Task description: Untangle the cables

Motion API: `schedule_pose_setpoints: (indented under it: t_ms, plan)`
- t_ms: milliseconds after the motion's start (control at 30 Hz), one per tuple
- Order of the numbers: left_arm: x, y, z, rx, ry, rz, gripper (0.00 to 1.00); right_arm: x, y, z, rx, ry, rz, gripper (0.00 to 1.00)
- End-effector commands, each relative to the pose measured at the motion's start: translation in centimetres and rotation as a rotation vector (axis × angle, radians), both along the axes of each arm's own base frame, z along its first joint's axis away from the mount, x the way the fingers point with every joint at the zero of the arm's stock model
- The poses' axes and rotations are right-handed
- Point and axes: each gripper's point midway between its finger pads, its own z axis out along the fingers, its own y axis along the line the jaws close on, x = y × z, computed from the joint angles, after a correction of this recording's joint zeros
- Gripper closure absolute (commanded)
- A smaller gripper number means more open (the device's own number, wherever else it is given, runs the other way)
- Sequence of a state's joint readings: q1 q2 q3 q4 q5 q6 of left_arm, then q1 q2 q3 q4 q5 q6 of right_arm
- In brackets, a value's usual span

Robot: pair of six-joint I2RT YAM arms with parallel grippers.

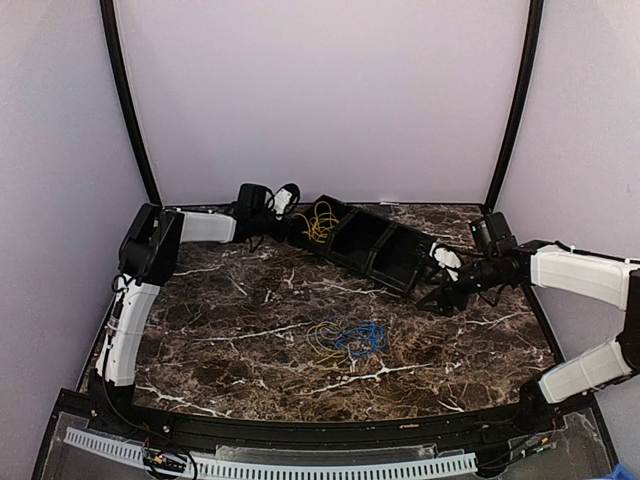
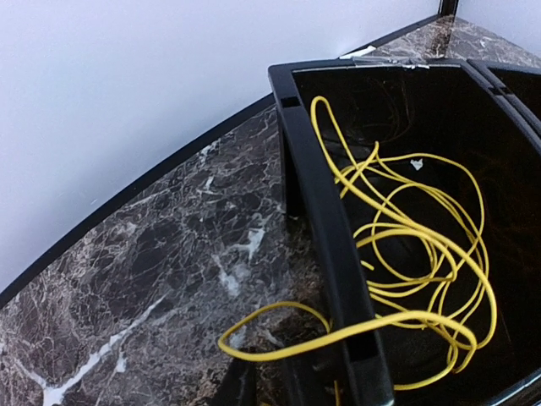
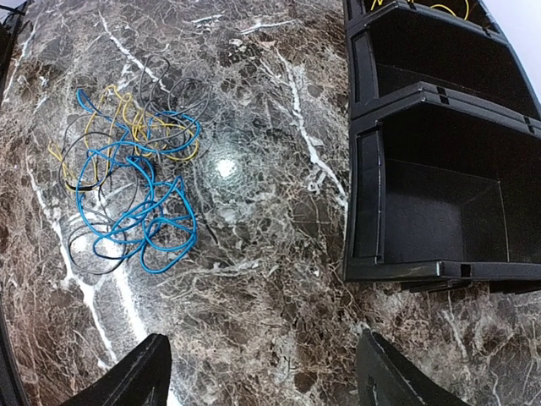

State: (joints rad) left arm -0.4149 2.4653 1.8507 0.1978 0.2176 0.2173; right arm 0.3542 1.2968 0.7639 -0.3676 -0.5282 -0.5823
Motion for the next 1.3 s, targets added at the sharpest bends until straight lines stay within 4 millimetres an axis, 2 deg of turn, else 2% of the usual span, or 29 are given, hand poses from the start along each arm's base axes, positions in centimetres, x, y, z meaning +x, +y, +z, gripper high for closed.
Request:
schedule_pose_setpoints:
  t_ms: [0, 100, 200, 367, 500, 700, 933, 1033, 1133, 1200, 1233, 1267]
  plan:
    - [0.2, -1.9, 3.9, -0.036, -0.163, -0.126, 0.91, 1.1, -0.1, 0.3, -0.008, -0.006, -0.027, 0.23]
    - [0.4, -2.0, 4.6, -0.042, -0.212, -0.134, 1.00, 1.3, -0.2, -0.3, -0.024, 0.007, -0.031, 0.24]
    - [1.0, -1.4, 5.5, -0.033, -0.247, -0.089, 1.00, 1.4, -0.2, -0.7, -0.034, 0.020, -0.033, 0.24]
    - [0.7, -0.5, 8.4, -0.041, -0.309, -0.047, 1.00, 1.6, -0.3, -0.9, -0.044, 0.022, -0.040, 0.25]
    - [0.2, -0.9, 10.0, -0.086, -0.330, -0.068, 1.00, 1.7, -0.3, -1.0, -0.047, 0.025, -0.037, 0.25]
    - [0.3, -1.1, 11.3, -0.138, -0.337, -0.063, 1.00, 1.6, -0.2, -0.9, -0.041, 0.025, -0.032, 0.25]
    - [-0.8, -2.0, 13.8, -0.222, -0.336, -0.108, 1.00, 1.5, -0.3, -0.8, -0.040, 0.018, -0.032, 0.25]
    - [-1.8, -2.9, 14.5, -0.269, -0.315, -0.160, 1.00, 1.5, -0.3, -0.8, -0.041, 0.017, -0.033, 0.25]
    - [-1.9, -2.9, 14.6, -0.300, -0.275, -0.138, 1.00, 1.5, -0.3, -0.7, -0.040, 0.016, -0.032, 0.25]
    - [-0.8, -1.8, 14.4, -0.322, -0.183, -0.019, 0.94, 1.5, -0.3, -0.6, -0.039, 0.012, -0.032, 0.25]
    - [0.0, -0.9, 14.3, -0.319, -0.161, 0.060, 0.82, 1.4, -0.3, -0.6, -0.039, 0.014, -0.032, 0.25]
    - [0.2, -0.4, 13.9, -0.339, -0.092, 0.117, 0.75, 1.4, -0.3, -0.6, -0.039, 0.009, -0.033, 0.25]
